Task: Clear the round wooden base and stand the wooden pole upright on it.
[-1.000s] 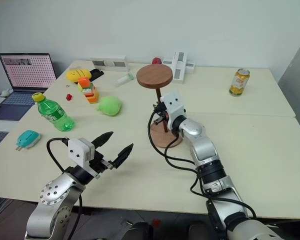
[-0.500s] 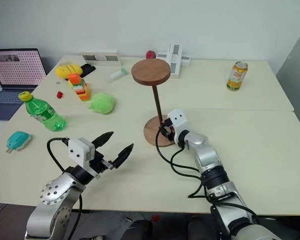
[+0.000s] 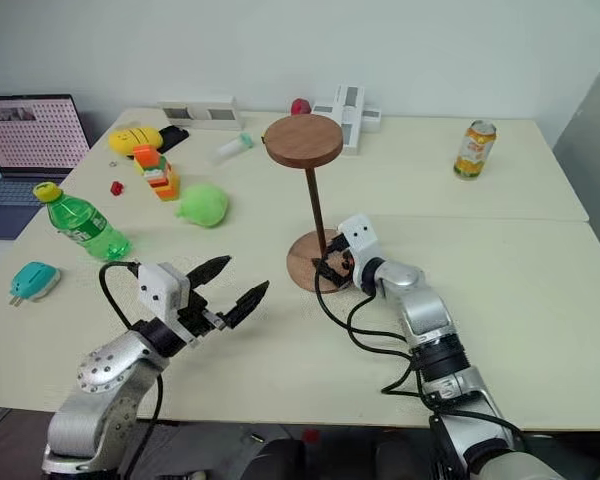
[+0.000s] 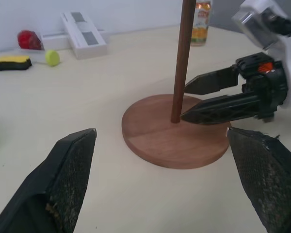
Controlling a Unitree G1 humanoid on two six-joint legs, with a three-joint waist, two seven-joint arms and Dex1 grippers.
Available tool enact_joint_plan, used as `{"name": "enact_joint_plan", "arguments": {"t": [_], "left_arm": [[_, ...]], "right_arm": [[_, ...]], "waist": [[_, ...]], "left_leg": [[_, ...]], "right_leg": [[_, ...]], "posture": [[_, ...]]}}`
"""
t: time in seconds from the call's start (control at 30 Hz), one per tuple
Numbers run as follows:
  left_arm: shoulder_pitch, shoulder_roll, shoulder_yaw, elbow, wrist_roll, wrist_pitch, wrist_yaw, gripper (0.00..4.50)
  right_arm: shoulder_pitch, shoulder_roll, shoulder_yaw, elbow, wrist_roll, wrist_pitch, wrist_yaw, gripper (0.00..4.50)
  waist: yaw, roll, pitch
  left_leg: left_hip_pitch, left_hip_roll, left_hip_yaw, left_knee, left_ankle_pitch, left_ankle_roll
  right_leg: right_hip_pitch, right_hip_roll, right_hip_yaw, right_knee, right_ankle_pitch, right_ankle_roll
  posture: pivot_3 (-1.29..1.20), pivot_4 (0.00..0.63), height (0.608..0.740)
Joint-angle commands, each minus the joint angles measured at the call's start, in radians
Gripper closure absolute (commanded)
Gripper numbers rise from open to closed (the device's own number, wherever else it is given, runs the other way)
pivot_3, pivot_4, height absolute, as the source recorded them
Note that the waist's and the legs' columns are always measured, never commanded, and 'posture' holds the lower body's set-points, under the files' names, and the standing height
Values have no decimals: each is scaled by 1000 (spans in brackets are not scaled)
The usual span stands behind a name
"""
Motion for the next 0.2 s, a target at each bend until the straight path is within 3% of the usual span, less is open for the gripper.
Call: {"name": "enact_joint_plan", "arguments": {"t": [0.03, 0.2], "left_arm": [[-112, 163, 60, 96, -40, 129, -95, 0], [-181, 302, 62, 251, -32, 130, -256, 0]], "right_arm": [[54, -134, -68, -178, 68, 78, 103, 78], [118, -282, -134, -315, 168, 135, 212, 78]], "waist": [[0, 0, 0], [-8, 1, 3]], "left_leg": [[1, 0, 0, 0, 0, 0], [0, -1, 2, -1, 0, 0]], "right_leg": [[0, 0, 2, 0, 0, 0], [0, 0, 2, 0, 0, 0]], "posture": [[0, 150, 740], [0, 150, 740]]}}
